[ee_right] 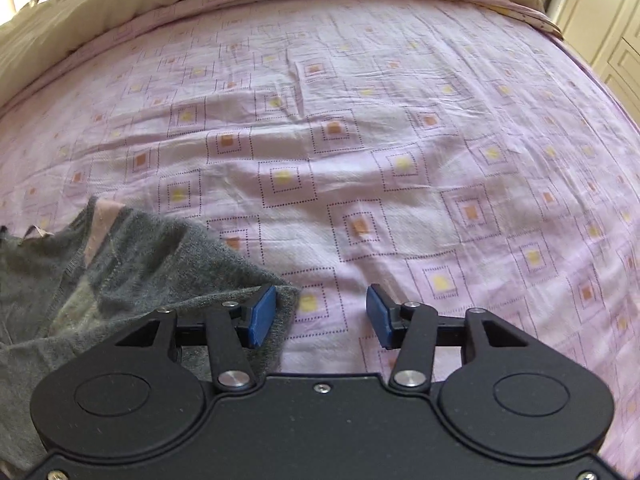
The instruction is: Fold small clothes
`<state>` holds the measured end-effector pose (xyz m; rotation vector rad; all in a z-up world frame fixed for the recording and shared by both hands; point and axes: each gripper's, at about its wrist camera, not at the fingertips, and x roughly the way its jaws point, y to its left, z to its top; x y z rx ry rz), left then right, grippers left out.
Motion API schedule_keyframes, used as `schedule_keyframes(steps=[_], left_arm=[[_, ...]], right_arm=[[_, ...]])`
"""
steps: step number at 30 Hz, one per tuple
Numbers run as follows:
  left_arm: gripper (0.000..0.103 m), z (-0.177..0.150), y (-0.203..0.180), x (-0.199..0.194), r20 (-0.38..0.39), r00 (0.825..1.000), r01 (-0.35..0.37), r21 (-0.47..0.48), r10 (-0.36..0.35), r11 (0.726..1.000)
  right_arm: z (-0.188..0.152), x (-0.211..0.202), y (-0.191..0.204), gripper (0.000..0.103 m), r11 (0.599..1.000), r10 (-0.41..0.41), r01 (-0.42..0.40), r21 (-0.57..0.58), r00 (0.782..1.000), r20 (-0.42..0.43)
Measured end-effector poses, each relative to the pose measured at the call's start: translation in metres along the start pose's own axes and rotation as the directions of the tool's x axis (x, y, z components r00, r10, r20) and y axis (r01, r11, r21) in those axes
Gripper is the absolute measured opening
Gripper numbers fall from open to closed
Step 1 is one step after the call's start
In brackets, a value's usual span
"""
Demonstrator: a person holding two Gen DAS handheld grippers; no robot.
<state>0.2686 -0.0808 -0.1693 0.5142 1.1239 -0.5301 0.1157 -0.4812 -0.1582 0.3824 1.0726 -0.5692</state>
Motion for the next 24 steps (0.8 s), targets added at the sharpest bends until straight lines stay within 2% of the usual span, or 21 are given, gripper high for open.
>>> schedule_keyframes(steps=[4,7,9,11,12,15,18,24], left_arm=[[0.095,-0.003,-0.001,-0.01,0.019,1.0,-0.019,-0.012,0.019,1.0],[0.094,-0.01,-0.001,-0.019,0.034,0.999,-0.023,-0.032,0.024,0.999],[0.094,-0.017,0.001,-0.023,0.036,0.999,-0.022,-0.044,0.024,0.999],[0.094,-0.025,0.003,-0.028,0.033,0.999,-0.024,-0.056,0.026,0.998],[0.094,-0.03,0.005,-0.03,0.031,0.999,-0.027,-0.06,0.029,0.998],[0.094,-0.046,0.01,-0.039,0.03,0.999,-0.034,-0.069,0.036,0.997],[0.094,-0.065,0.015,-0.049,0.04,0.999,-0.026,-0.095,0.03,0.995],[0.094,-0.101,0.013,-0.066,0.037,0.999,-0.004,-0.121,0.008,0.993]], right_arm=[[-0.017,-0.027,0.004,0.059,0.998,0.068,-0.068,0.007,0.997,0.035],[-0.039,-0.038,0.007,0.06,0.994,0.107,-0.107,-0.007,0.994,0.015],[-0.057,-0.037,0.004,0.06,0.996,0.082,-0.083,-0.018,0.996,-0.036],[-0.074,-0.032,-0.006,0.06,1.0,0.01,-0.011,-0.014,0.996,-0.085],[-0.081,-0.033,-0.012,0.06,1.0,-0.021,0.021,-0.001,0.996,-0.09],[-0.096,-0.053,-0.026,0.063,0.997,-0.022,0.027,0.075,0.998,-0.06],[-0.111,-0.074,-0.029,0.075,0.995,0.014,-0.012,0.104,1.0,-0.019],[-0.149,-0.1,-0.014,0.08,0.993,0.091,-0.09,0.082,0.996,-0.012]])
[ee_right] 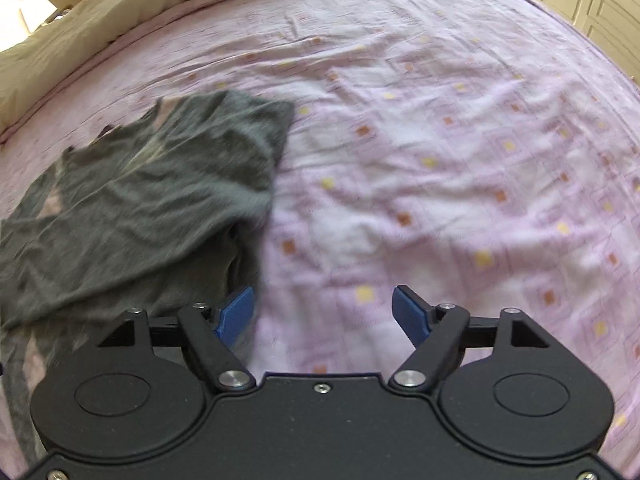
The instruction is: Fold small clothes
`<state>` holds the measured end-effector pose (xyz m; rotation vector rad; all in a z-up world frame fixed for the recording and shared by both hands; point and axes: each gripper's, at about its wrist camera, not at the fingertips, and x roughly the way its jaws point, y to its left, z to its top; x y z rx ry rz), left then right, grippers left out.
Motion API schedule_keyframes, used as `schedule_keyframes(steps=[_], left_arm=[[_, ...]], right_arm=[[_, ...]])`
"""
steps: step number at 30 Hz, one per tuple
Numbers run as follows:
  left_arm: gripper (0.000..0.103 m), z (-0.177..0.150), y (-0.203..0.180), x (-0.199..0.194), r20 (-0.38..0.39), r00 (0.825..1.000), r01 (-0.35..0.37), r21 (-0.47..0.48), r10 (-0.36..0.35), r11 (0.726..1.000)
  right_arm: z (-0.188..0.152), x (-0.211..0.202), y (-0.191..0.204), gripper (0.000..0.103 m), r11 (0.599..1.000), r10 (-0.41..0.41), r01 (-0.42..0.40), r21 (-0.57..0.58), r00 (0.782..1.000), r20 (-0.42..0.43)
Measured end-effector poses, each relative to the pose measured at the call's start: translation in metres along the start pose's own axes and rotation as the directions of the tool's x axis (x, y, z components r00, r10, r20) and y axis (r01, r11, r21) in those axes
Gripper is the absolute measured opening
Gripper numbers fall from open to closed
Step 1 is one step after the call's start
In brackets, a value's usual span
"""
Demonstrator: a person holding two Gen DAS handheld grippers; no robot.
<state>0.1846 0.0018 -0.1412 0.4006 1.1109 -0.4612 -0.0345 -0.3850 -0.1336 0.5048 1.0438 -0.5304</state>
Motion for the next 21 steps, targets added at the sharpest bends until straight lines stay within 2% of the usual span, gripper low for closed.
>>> schedule_keyframes(steps=[4,9,16,21], left_arm=[[0.094,-0.022,-0.002,-0.01,-0.005,1.0,0.025,0.007,-0.025,1.0],[0.094,-0.047,-0.004,-0.02,-0.011,0.996,0.085,0.025,-0.084,0.996],[0.094,-0.079,-0.009,-0.03,-0.028,0.986,0.167,0.089,-0.165,0.982],[0.094,-0.104,-0.007,-0.038,-0.041,0.984,0.175,0.062,-0.172,0.983]], right_arm=[[-0.029,-0.008,0.01,0.081,0.999,0.035,-0.036,-0.01,0.999,-0.024],[-0.068,-0.017,0.022,0.082,0.999,0.021,-0.024,-0.041,0.998,-0.065],[-0.113,-0.043,0.037,0.081,0.997,0.048,-0.051,-0.049,0.997,-0.063],[-0.139,-0.051,0.044,0.081,0.993,0.1,-0.106,-0.044,0.986,-0.134]])
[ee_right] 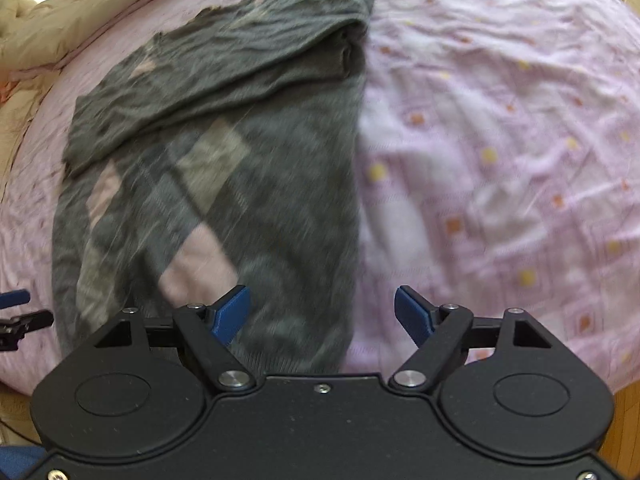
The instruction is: Fold small clothes
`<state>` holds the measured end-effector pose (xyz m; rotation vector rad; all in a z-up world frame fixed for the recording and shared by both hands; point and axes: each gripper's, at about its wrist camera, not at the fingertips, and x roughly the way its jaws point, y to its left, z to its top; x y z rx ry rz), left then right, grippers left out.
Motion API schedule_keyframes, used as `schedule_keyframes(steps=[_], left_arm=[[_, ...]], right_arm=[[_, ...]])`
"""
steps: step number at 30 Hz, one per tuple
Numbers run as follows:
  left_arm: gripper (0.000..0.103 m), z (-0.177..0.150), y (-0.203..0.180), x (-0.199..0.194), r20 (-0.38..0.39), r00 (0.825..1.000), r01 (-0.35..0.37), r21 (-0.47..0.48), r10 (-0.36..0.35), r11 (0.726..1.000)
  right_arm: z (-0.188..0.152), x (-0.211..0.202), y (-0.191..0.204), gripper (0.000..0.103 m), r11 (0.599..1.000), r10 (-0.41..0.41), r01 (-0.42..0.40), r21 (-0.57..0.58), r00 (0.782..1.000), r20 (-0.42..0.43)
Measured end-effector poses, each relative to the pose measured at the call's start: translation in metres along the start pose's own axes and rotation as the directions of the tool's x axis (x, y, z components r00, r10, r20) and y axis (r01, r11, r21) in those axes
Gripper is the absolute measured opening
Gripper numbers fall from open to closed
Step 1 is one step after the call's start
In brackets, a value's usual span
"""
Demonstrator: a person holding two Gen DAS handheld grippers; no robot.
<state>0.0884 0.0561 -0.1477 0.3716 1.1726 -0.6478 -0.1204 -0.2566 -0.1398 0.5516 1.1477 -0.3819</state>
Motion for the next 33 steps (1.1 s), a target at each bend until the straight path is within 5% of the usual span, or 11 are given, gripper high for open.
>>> schedule_keyframes(steps=[14,26,33], left_arm=[[0.093,-0.046,-0.023,-0.009,-0.005,0.999,-0.044,-0.097,0.043,0.994],[0.081,-0.061,-0.043,0.006,-0.001,0.999,0.037,-0.198,-0.038,0.98],[0.081,-0.058,-0.051,0.013,0.01,1.0,0.017,-0.184,-0.016,0.983]], right_arm=[[-0.054,0.012,0.01,0.075,0.992,0.113,-0.117,-0.044,0.991,-0.075],[-0.066,0.01,0.009,0.088,0.978,0.168,-0.172,-0.122,0.985,-0.04],[-0.066,0.013,0.013,0.097,0.967,0.195,-0.201,-0.158,0.979,-0.053]])
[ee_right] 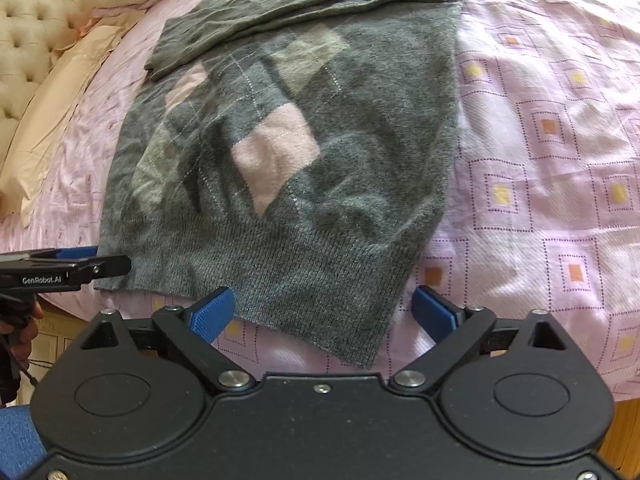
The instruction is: Fold small clothes
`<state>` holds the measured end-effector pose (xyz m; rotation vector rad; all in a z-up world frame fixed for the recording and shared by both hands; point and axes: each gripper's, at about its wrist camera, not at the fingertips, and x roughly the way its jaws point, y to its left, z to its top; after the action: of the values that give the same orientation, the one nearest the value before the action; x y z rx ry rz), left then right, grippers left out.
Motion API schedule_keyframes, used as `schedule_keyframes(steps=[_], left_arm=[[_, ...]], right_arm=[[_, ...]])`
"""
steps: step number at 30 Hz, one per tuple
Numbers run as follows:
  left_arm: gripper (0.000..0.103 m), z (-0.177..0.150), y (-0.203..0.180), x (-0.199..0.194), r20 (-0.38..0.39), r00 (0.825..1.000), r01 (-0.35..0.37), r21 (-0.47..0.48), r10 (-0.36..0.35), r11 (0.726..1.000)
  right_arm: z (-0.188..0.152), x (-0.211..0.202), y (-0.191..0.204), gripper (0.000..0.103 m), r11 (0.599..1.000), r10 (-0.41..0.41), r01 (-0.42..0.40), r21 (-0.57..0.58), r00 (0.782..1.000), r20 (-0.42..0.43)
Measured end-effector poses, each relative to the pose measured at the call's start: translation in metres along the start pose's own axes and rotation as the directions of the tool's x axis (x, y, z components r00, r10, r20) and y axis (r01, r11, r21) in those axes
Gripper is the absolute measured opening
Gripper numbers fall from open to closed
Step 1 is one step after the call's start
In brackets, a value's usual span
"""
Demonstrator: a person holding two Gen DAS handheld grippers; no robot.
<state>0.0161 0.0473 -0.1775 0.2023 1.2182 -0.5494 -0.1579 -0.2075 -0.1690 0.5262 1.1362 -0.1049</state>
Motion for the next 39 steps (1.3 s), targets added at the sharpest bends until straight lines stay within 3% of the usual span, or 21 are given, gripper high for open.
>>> schedule_keyframes(steps=[3,7,15,17,19,20,23,25,29,39], left_arm=[[0.081,0.001,0.0,0.0,0.003,1.0,-0.004,-0.003,0.004,1.0],[0.07,-0.001,0.001,-0.002,0.009,1.0,-0.025,-0.012,0.025,1.0],[0.064,-0.004,-0.006,-0.002,0.019,0.999,-0.036,0.058,0.035,0.998],[0.052,-0.004,-0.004,-0.004,0.031,0.999,-0.024,0.034,0.023,0.999],[0.04,-0.004,0.001,-0.007,0.032,0.999,-0.005,0.007,0.005,1.0],[0.034,-0.003,0.002,-0.007,0.032,0.999,0.009,-0.007,-0.008,1.0],[0.028,-0.002,0.005,-0.008,0.03,0.999,0.036,-0.028,-0.035,0.999],[0.022,-0.002,0.003,-0.008,0.032,0.999,0.032,-0.014,-0.031,0.999],[0.006,-0.001,0.006,-0.011,0.045,0.998,0.05,-0.044,-0.048,0.998],[0.004,0.016,0.024,-0.053,0.168,0.98,0.138,-0.176,-0.108,0.975]], right_arm=[[-0.001,-0.002,-0.007,0.098,0.999,0.031,-0.031,0.032,0.999,0.016],[-0.003,-0.004,-0.017,0.099,0.994,0.077,-0.08,0.08,0.996,0.043],[0.001,-0.002,-0.011,0.099,0.996,0.051,-0.053,0.074,0.998,0.026],[0.003,-0.003,-0.012,0.093,0.996,0.046,-0.049,0.08,0.998,0.031],[0.004,-0.004,-0.014,0.069,0.995,0.04,-0.044,0.092,0.998,0.039],[0.004,-0.004,-0.015,0.064,0.994,0.038,-0.041,0.099,0.999,0.038],[0.005,-0.005,-0.022,0.054,0.99,0.037,-0.042,0.136,0.998,0.043],[0.006,-0.005,-0.025,0.014,0.986,0.042,-0.046,0.162,0.999,0.031],[0.006,-0.01,-0.028,0.015,0.98,0.063,-0.069,0.184,0.997,0.038],[0.027,-0.055,-0.038,0.014,0.958,0.15,-0.179,0.225,0.979,0.142]])
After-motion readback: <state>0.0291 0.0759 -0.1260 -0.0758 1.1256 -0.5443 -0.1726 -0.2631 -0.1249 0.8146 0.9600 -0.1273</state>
